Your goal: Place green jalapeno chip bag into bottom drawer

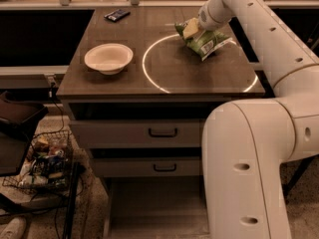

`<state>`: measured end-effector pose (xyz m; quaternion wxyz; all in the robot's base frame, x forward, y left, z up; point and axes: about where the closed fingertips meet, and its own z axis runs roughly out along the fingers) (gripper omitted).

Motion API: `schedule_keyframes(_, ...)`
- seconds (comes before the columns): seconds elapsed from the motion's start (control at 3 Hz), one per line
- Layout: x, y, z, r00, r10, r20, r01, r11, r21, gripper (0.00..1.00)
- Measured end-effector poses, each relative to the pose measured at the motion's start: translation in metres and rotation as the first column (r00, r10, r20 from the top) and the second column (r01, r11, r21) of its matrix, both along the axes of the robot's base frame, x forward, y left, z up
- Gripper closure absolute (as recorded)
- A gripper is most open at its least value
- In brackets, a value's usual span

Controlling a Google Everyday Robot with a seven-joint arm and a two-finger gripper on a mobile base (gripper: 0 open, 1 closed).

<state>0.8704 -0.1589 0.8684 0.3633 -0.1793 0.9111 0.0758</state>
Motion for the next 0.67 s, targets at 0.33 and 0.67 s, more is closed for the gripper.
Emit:
schedule_keyframes(0.33,0.0007,0.0019,-0.0038,1.0000,0.002,-0.005,-0.002,1.000,0.000,0.64)
schedule_keyframes(0.67,0.0015,0.0042,-0.0079,0.9999,0.005,-0.010,-0.005,1.000,0.000,0.88)
